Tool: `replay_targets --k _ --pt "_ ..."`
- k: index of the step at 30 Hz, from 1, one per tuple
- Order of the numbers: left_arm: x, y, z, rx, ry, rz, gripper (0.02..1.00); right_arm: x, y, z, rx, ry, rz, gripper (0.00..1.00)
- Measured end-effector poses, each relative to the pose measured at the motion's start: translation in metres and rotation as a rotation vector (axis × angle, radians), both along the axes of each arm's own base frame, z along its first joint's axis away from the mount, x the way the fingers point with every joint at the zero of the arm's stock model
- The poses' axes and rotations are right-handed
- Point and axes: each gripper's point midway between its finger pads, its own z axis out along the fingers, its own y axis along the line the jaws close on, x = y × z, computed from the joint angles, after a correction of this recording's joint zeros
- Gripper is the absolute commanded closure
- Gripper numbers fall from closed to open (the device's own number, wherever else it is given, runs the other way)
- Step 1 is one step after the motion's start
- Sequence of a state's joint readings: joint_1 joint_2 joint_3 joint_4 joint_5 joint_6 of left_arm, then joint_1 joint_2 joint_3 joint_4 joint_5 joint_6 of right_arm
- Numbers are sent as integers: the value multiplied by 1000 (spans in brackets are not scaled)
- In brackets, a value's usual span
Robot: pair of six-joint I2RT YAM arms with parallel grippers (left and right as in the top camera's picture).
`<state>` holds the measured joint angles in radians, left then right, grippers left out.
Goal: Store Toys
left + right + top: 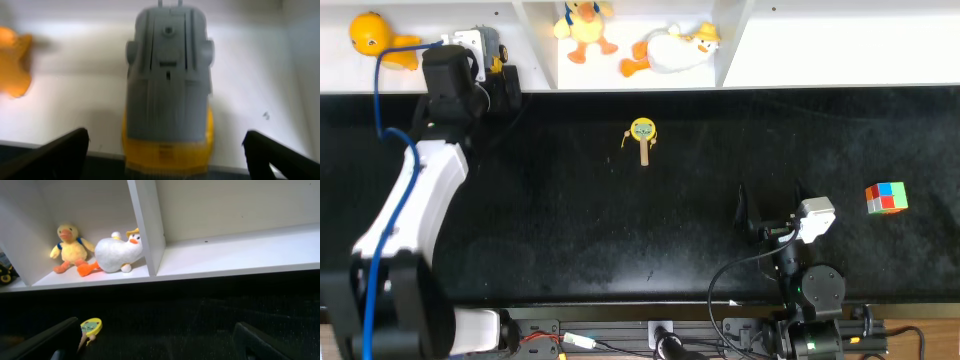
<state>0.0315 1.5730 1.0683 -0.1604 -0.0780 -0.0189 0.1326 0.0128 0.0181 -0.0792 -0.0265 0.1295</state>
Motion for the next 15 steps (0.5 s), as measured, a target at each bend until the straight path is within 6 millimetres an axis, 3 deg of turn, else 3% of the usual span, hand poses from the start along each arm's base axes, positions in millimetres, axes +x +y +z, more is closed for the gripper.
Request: replay_targets --k 4,8,15 --pt "-35 -11 41 -1 -11 -24 20 0 0 0 1 0 0 5" --pt "-88 -23 79 -5 -5 -51 20 0 0 0 0 0 0 5" --pt "-180 -24 93 -28 92 -43 20 0 0 0 0 0 0 5"
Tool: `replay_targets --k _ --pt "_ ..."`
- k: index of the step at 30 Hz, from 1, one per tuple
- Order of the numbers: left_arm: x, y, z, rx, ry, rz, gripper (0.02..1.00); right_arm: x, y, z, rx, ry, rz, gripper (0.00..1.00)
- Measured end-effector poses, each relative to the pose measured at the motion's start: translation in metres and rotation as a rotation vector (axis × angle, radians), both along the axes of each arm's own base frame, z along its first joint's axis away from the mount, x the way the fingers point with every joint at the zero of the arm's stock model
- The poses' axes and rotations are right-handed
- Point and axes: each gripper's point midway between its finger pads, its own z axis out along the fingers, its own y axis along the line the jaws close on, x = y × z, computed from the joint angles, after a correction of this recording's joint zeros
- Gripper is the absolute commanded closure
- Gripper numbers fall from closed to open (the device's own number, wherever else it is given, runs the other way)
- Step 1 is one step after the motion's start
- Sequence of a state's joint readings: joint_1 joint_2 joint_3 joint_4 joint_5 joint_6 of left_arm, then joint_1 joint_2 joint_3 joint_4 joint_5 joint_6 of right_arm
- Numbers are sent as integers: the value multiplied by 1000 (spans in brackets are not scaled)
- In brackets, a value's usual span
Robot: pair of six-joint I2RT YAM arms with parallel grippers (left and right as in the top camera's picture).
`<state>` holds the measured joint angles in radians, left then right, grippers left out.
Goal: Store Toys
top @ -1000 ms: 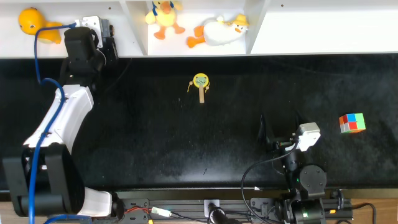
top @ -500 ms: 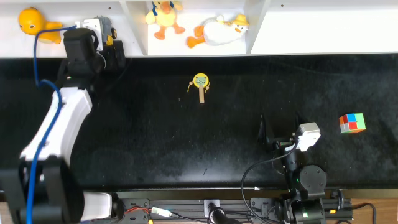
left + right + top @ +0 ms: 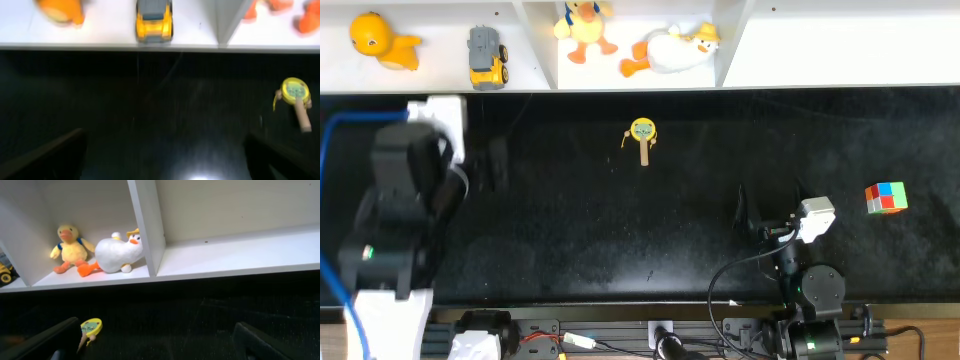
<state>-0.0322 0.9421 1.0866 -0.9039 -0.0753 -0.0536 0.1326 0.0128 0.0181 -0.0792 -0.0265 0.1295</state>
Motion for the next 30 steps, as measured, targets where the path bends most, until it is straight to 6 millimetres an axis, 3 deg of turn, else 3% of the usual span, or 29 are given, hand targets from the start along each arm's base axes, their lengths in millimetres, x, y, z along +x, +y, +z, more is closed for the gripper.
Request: replay_targets --k 4,7,19,22,26,30 --pt "-31 1 -6 1 62 1 20 0 0 0 1 0 0 5" --pt "-42 1 -13 1 108 2 20 0 0 0 1 0 0 5" --pt "-45 1 -21 2 142 2 20 0 0 0 0 0 0 5" --pt "-46 2 -17 -11 54 7 20 0 0 0 0 0 0 5" --pt "-43 17 4 -20 -216 71 20 0 0 0 0 1 0 5" --pt "-48 31 -5 -13 -388 133 23 0 0 0 0 0 0 5"
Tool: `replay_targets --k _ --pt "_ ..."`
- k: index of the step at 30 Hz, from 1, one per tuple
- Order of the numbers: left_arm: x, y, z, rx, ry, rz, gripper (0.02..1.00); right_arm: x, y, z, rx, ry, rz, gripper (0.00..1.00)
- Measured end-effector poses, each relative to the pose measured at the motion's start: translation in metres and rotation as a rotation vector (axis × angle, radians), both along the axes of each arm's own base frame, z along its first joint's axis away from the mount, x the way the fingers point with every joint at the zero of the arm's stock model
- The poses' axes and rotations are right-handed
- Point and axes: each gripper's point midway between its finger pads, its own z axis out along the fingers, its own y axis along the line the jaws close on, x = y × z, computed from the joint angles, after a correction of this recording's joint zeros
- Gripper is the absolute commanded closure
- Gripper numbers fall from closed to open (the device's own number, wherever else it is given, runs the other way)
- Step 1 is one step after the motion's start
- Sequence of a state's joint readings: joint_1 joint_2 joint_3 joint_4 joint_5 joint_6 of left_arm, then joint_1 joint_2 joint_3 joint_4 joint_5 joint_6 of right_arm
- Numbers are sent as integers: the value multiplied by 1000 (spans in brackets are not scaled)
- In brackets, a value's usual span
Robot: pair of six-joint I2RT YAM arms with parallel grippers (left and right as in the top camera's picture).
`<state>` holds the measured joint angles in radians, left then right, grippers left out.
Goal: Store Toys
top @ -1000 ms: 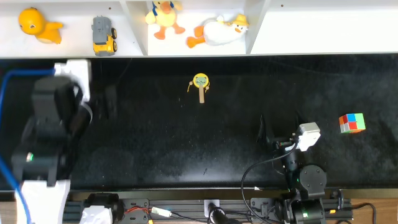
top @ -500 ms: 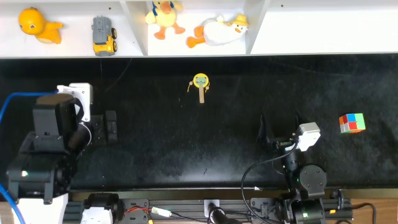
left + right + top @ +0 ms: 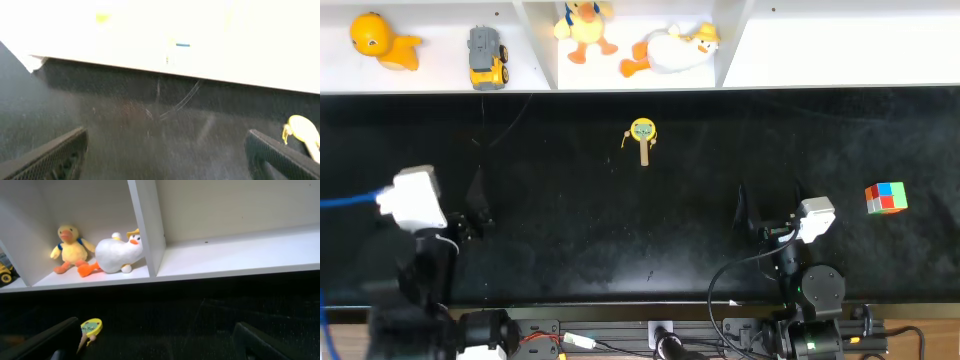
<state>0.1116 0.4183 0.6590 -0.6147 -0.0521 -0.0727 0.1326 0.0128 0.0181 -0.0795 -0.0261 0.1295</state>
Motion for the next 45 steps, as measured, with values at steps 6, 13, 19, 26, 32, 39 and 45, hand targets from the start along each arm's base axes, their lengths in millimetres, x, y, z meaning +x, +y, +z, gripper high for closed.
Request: replay_targets --k 6,13,19,26,32,39,45 --pt "10 6 -46 15 -166 18 23 0 0 0 1 0 1 5" --pt "18 8 -72 -30 -332 41 20 0 0 0 0 0 1 5" --pt "15 11 -84 -65 -339 65 20 0 0 0 0 0 1 5" --pt "13 12 -90 -69 -316 75 20 0 0 0 0 0 0 5" --pt "13 12 -91 -69 -315 75 20 0 0 0 0 0 0 5" --pt "13 12 -90 -69 -316 75 20 0 0 0 0 0 0 5" --pt "13 12 -91 -69 -315 75 20 0 0 0 0 0 1 5"
